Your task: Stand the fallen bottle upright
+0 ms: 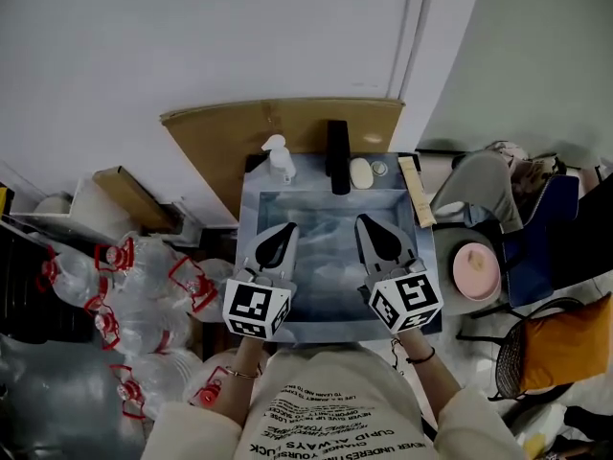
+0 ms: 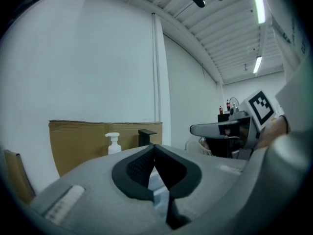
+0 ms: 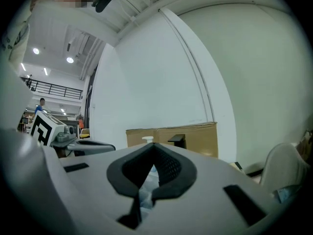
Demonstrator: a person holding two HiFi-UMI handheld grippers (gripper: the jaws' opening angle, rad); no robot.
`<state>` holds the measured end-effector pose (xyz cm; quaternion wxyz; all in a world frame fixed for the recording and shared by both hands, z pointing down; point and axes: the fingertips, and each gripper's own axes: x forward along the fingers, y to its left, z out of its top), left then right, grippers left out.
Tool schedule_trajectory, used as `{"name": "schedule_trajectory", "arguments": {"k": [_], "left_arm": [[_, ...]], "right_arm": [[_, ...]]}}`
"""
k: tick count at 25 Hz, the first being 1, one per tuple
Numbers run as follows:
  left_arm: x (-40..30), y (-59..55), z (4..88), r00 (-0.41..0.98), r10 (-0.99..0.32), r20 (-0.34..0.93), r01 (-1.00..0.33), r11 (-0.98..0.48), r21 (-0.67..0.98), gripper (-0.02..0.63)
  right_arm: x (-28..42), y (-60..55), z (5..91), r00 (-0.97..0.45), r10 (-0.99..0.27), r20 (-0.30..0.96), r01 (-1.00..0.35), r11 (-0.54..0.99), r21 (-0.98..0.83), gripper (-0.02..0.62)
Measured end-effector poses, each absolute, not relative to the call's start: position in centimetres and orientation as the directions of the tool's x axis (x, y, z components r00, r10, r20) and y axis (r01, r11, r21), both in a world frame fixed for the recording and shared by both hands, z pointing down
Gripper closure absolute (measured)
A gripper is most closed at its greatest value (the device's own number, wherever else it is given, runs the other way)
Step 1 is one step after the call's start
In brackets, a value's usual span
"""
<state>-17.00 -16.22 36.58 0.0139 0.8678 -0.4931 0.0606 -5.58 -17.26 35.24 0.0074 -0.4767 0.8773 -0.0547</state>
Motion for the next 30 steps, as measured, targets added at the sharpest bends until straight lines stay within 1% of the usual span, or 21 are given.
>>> {"name": "schedule_trajectory", "arguments": {"k": [9,19,30], "left_arm": [[-18.3,-13.8,35.0,0.488,-0.867,0.105,-0.868,-0.494,-0.045,0.581],[-20.5,-12.9,33.5,0.446,-0.893,0.062,-0.894,-0.448,-0.024,0.581],[-20.5,-13.0,33.4,0.420,-0.906,0.047,-0.907,-0.421,-0.024,0.581]], "right_arm": [[-4.4,-15.8,34.3,-0.559,-0.829,0.010,-0.824,0.554,-0.117,0.592],[-2.8,-15.5,32.7,-0.557,-0.830,-0.028,-0.822,0.556,-0.123,0.592],[-1.6,-16.0,32.8,-0.539,-0.842,-0.036,-0.831,0.538,-0.144,0.592]]}}
